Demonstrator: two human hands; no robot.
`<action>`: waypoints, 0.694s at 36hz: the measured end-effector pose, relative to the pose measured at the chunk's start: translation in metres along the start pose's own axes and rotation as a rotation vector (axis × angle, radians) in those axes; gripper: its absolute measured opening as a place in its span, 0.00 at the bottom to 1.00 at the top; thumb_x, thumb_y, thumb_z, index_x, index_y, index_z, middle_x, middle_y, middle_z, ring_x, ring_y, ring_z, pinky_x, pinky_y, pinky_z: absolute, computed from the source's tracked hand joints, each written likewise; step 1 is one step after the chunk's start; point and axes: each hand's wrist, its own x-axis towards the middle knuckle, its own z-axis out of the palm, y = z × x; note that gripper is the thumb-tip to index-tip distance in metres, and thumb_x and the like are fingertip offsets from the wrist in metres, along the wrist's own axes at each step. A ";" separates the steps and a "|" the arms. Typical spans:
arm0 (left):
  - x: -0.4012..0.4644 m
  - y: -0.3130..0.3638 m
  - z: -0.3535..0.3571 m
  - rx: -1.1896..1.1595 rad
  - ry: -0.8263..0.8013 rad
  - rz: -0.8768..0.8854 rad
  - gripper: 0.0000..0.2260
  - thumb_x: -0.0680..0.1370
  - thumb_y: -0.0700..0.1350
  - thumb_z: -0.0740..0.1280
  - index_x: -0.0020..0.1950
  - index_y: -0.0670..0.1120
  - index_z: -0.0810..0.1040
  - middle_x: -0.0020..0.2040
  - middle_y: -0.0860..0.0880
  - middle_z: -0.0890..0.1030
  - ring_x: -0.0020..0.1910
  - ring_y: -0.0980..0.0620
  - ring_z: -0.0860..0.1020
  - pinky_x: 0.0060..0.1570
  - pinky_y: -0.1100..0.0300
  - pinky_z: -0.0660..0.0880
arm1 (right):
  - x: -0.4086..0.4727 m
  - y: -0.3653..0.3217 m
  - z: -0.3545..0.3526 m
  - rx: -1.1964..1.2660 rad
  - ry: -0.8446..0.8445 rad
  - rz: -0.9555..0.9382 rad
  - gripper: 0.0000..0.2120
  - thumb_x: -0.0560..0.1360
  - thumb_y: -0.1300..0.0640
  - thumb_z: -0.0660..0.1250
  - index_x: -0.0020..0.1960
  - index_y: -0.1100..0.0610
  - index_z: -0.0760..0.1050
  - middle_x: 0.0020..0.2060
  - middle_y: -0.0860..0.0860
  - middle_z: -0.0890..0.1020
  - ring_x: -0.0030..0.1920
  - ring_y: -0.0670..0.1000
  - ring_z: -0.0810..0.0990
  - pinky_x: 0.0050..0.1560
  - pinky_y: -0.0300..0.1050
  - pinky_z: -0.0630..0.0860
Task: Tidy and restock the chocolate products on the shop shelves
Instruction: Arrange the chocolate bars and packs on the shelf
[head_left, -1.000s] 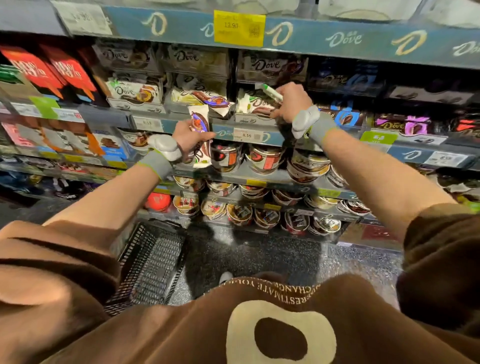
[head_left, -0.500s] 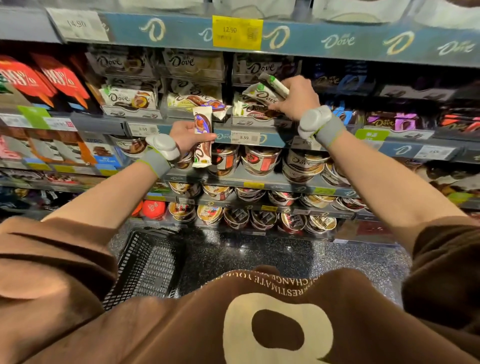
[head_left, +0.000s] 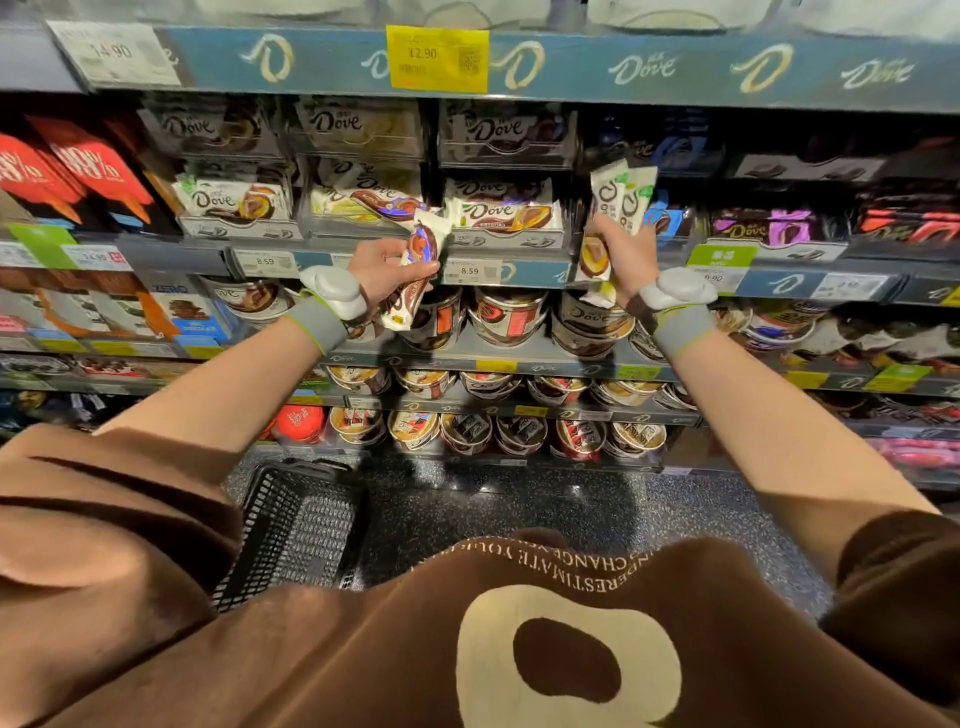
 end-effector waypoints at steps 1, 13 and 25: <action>-0.001 0.000 0.000 0.011 0.001 -0.001 0.15 0.71 0.47 0.75 0.54 0.42 0.79 0.49 0.50 0.81 0.43 0.59 0.79 0.42 0.70 0.72 | 0.000 0.002 -0.003 0.051 -0.025 0.060 0.14 0.68 0.60 0.69 0.52 0.57 0.71 0.44 0.52 0.79 0.42 0.48 0.78 0.40 0.40 0.76; -0.004 0.008 0.009 -0.048 -0.048 -0.007 0.18 0.71 0.44 0.75 0.59 0.43 0.79 0.44 0.47 0.82 0.39 0.55 0.80 0.51 0.58 0.76 | 0.011 0.014 -0.018 0.062 -0.265 0.054 0.06 0.75 0.63 0.68 0.50 0.56 0.77 0.40 0.48 0.85 0.41 0.49 0.83 0.42 0.42 0.79; -0.010 -0.008 -0.005 -0.052 0.048 -0.079 0.14 0.71 0.45 0.75 0.54 0.44 0.78 0.52 0.46 0.80 0.49 0.48 0.80 0.56 0.54 0.76 | 0.038 -0.043 0.041 -1.218 -0.322 -0.706 0.11 0.75 0.58 0.65 0.57 0.57 0.74 0.52 0.59 0.81 0.55 0.60 0.78 0.47 0.50 0.72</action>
